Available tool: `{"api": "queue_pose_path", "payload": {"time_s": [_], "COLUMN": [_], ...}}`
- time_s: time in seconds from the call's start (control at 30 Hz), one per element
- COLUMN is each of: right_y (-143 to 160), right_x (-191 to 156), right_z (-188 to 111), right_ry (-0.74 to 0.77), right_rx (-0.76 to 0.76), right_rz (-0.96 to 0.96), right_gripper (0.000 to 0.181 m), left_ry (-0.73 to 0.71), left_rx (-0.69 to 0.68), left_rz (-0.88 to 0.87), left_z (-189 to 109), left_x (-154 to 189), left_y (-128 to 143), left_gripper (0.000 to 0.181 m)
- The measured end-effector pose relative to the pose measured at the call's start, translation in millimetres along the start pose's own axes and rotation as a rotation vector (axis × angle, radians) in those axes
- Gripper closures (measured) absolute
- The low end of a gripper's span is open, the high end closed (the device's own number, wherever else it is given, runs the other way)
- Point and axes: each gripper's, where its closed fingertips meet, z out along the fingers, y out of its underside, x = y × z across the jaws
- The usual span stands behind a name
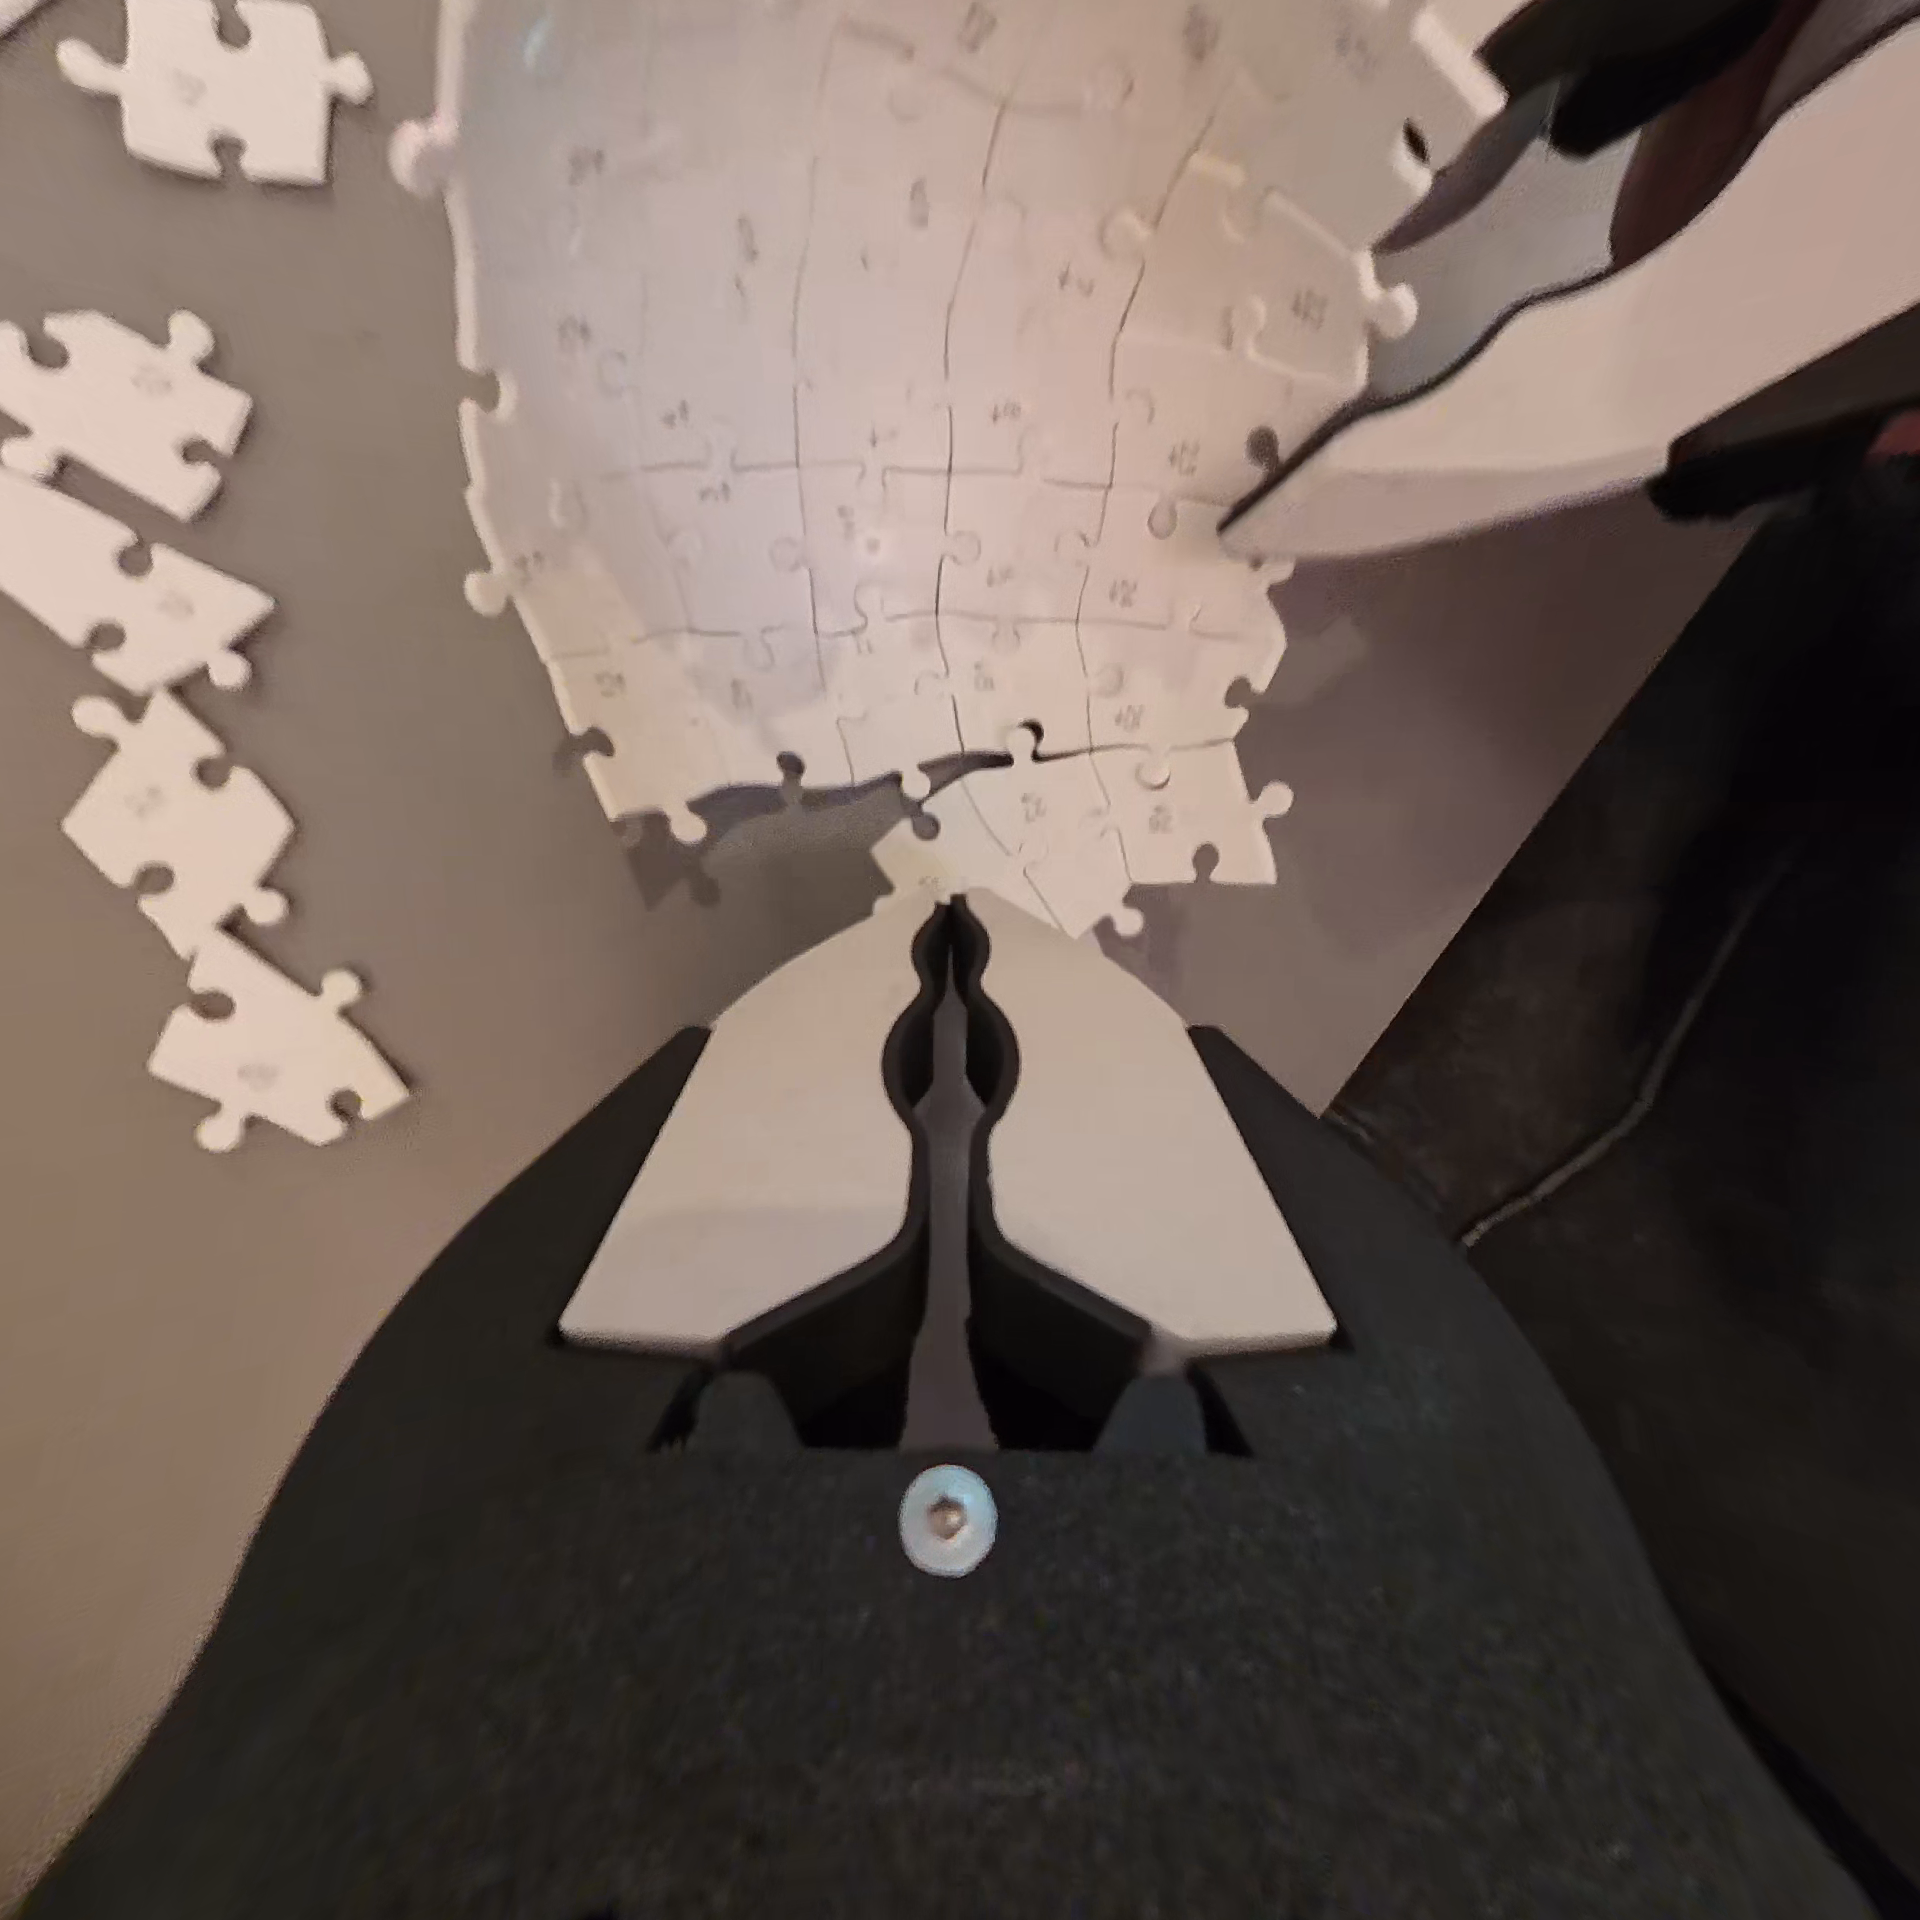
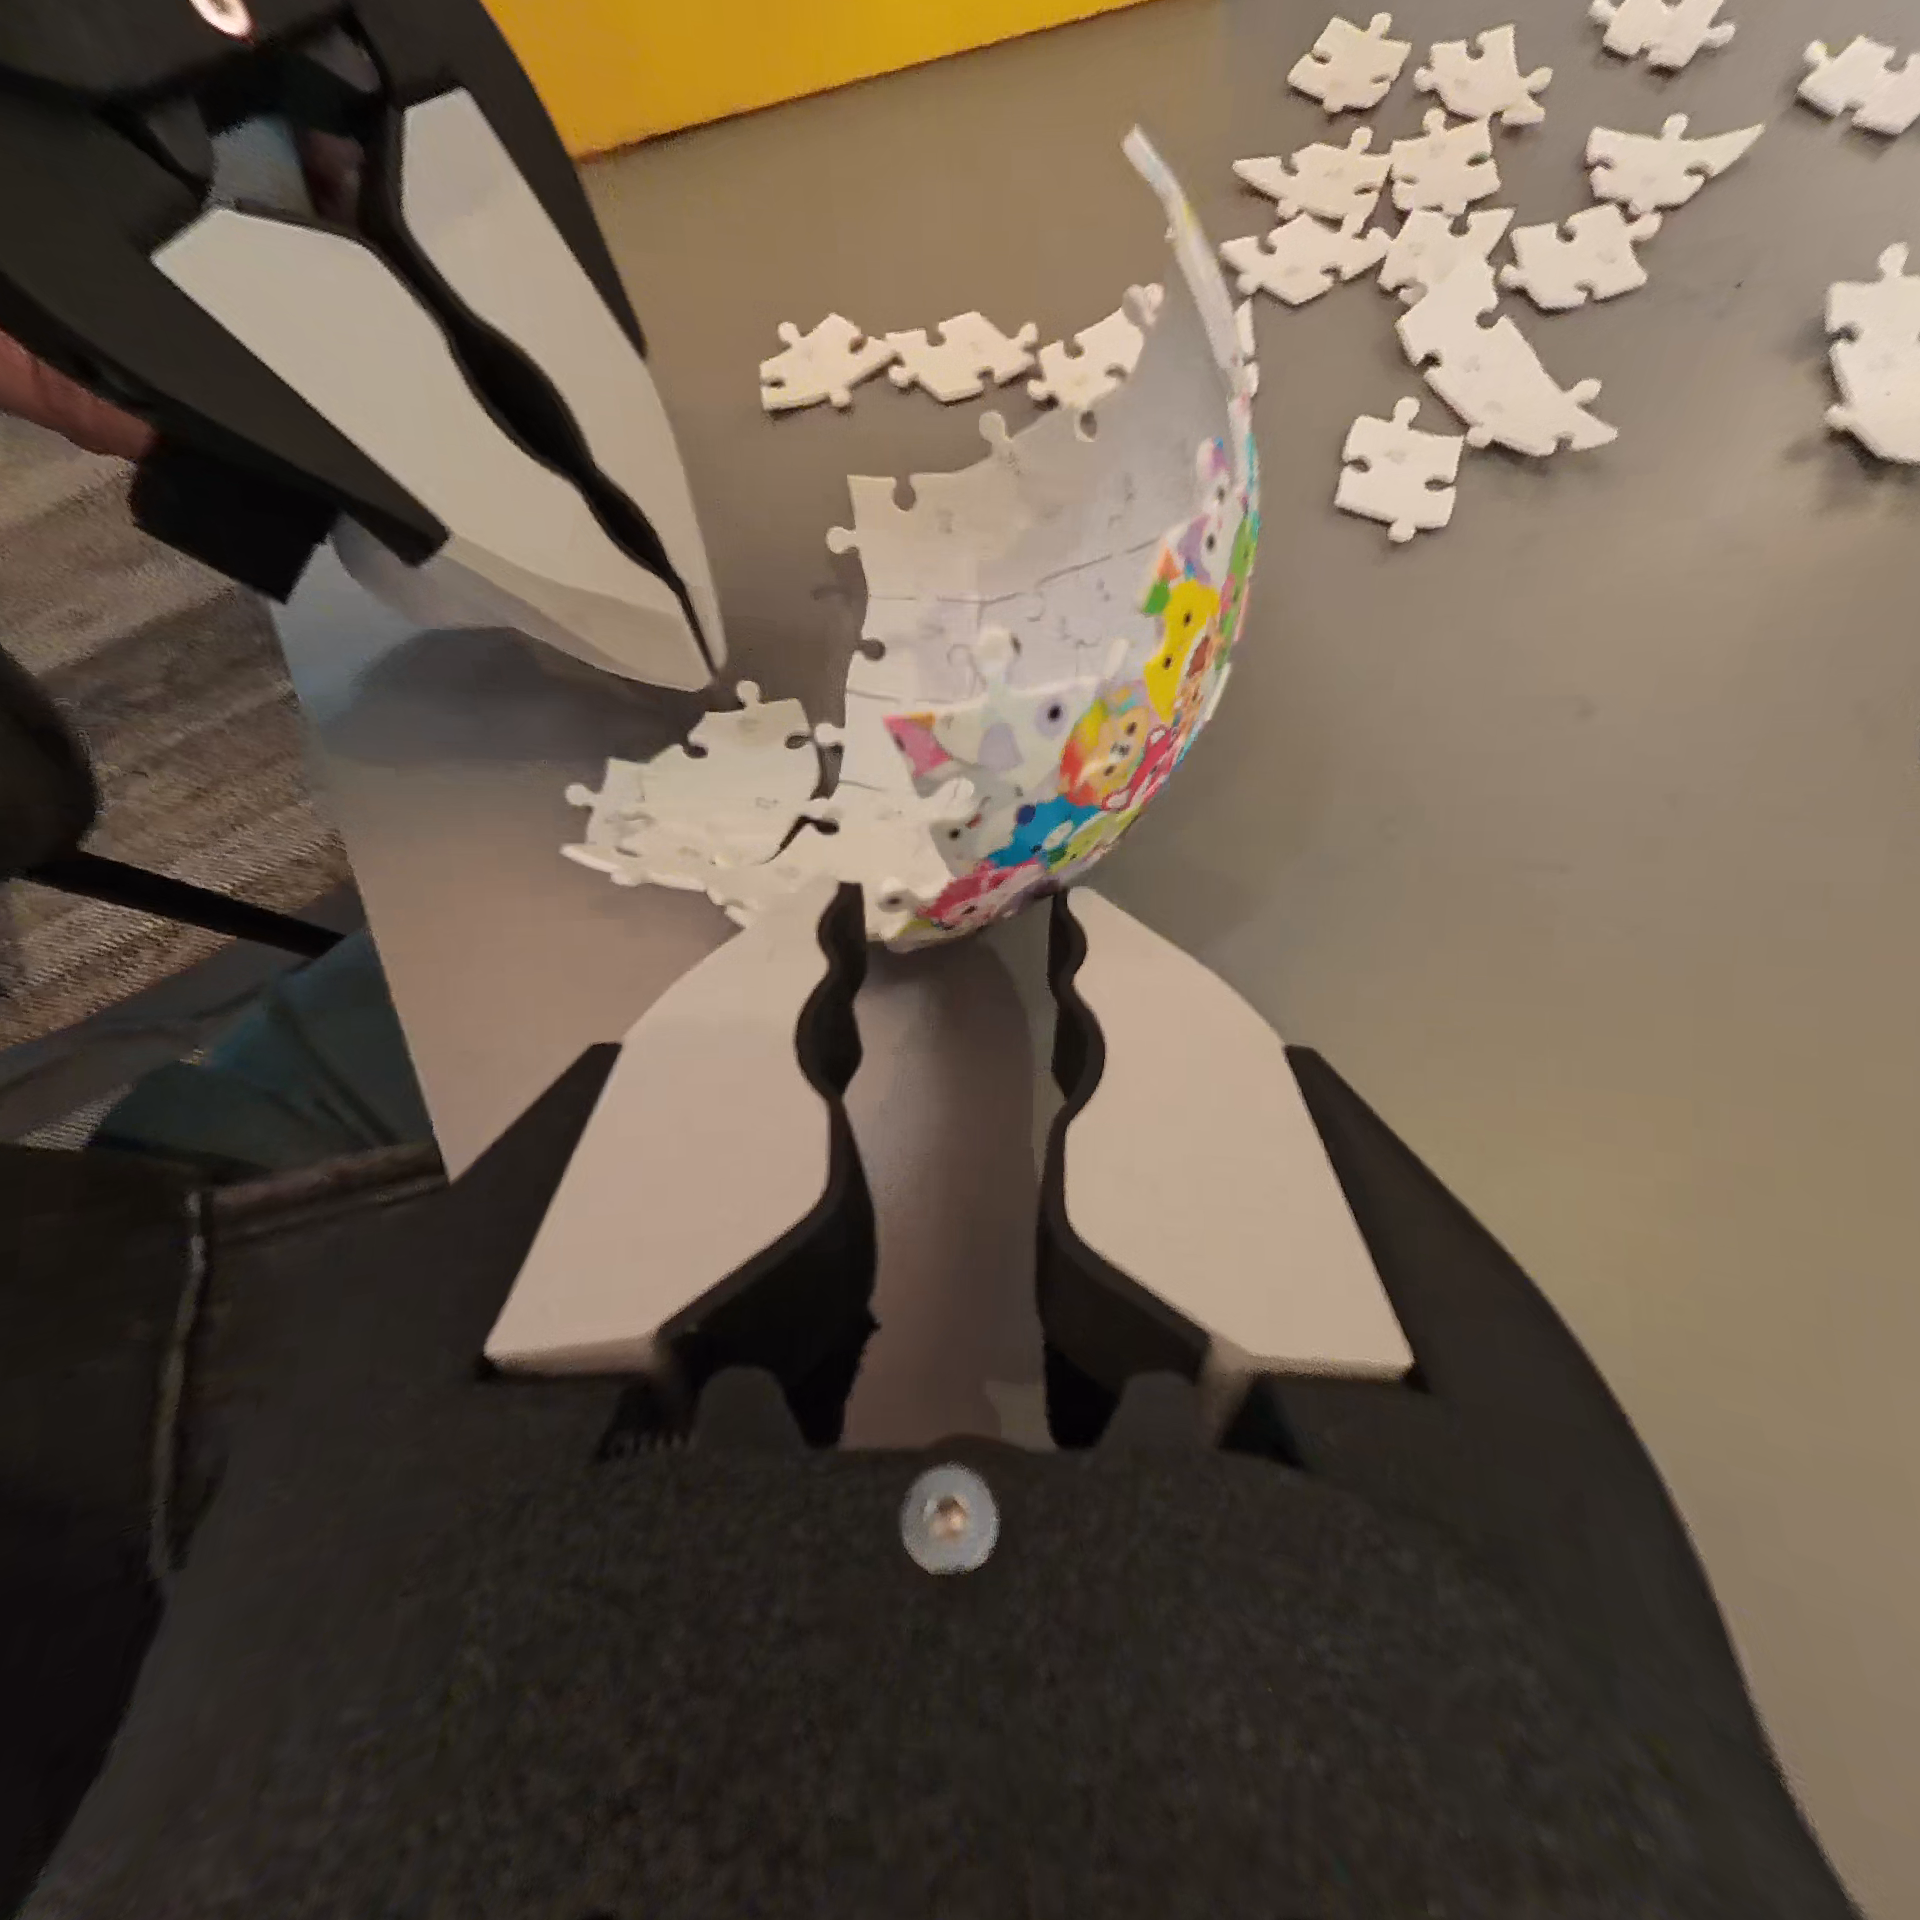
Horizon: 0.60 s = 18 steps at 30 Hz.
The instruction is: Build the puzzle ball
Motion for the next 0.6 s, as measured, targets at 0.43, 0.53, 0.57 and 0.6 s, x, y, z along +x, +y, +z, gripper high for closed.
{"api": "queue_pose_path", "payload": {"time_s": [0.43, 0.53, 0.57, 0.6], "right_y": [-8.2, -9.3, -9.9, -10.4], "right_x": [21.7, 28.0, 29.5, 29.9], "right_z": [-0.6, -1.6, -2.0, -2.1], "right_ry": [0.195, 0.275, 0.294, 0.305], "right_rx": [-0.02, 0.005, 0.019, 0.032], "right_rz": [-0.224, -0.291, -0.302, -0.309], "right_gripper": [0.168, 0.171, 0.172, 0.173], "left_ry": [-0.015, -0.021, -0.016, -0.006], "left_rx": [0.045, 0.071, 0.081, 0.09], "left_rz": [-0.009, -0.01, -0.012, -0.015], "left_z": [14.4, 12.0, 10.5, 9.3], "left_x": [20.7, 21.6, 22.9, 25.2], "left_y": [11.8, 7.7, 6.3, 5.0], "left_gripper": [0.181, 0.181, 0.181, 0.181]}}
